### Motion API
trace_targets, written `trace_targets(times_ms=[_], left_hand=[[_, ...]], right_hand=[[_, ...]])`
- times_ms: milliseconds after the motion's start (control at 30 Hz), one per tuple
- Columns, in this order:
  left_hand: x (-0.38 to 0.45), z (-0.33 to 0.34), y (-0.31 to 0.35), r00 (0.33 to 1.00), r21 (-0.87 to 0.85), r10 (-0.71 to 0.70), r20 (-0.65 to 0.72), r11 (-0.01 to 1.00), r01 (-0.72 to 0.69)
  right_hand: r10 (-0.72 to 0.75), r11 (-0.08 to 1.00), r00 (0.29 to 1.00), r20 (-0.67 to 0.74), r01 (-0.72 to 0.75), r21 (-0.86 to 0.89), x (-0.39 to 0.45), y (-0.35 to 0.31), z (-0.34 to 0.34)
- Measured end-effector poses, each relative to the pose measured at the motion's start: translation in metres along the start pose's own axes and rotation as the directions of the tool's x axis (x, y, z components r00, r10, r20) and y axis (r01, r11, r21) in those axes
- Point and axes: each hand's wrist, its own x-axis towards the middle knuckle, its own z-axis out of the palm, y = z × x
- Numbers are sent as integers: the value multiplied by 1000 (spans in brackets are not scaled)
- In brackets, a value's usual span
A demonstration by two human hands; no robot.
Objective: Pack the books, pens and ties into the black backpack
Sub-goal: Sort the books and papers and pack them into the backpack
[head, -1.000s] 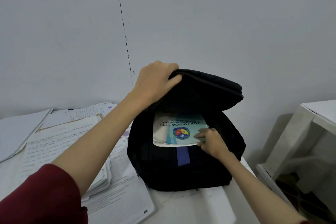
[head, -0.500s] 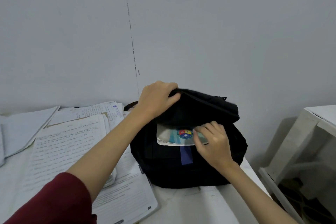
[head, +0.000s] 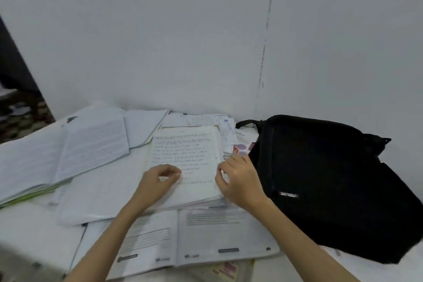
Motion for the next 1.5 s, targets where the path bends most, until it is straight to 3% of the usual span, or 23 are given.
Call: trace_targets(times_ms=[133,233,267,333,400,500,600,733,800,900,1000,1200,1500], left_hand=[[-16,-77,-61,944,28,-129,-303,989,144],[-21,-123,-99,838,-113,-294,-459,955,273],[-23,-142,-114,761,-241,-420,-494,907,345],[-23,-170,-141,573,-577,-670,-472,726,375],[-20,-194,-166,430,-830,-825,-368,499,247],[-15,-228,-197,279,-963,-934,-222,254,85],[-13,-247,-211,264,-991,-957,-117,130,31],[-16,-261,-208,394,-998,-918,-53,63,13],[-16,-264,-205,390,-996,-918,-66,82,23],[-17,-265,-206,372,-979,-909,-189,206,5],[-21,-266,-204,421,-950,-869,-260,308,49],[-29,-265,-201,462,-987,-882,-97,147,72],[-43,-253,-195,421,-973,-878,-230,196,-122]], right_hand=[[-56,992,976,208,30,124,37,-73,58],[-100,982,947,305,46,182,67,-126,100],[-121,975,935,334,49,215,79,-148,118],[-156,965,910,385,57,257,98,-184,150],[-180,953,880,440,45,300,115,-213,178],[-209,944,844,495,41,329,139,-259,222],[-205,939,817,539,8,345,154,-289,256],[-109,921,789,604,-148,359,161,-308,282],[-79,913,758,647,-205,352,164,-311,291],[-23,891,756,654,-281,356,165,-312,299],[-7,854,752,659,-338,395,167,-308,303],[-6,857,737,676,-344,383,172,-309,306],[-12,869,703,711,-344,355,168,-305,306]])
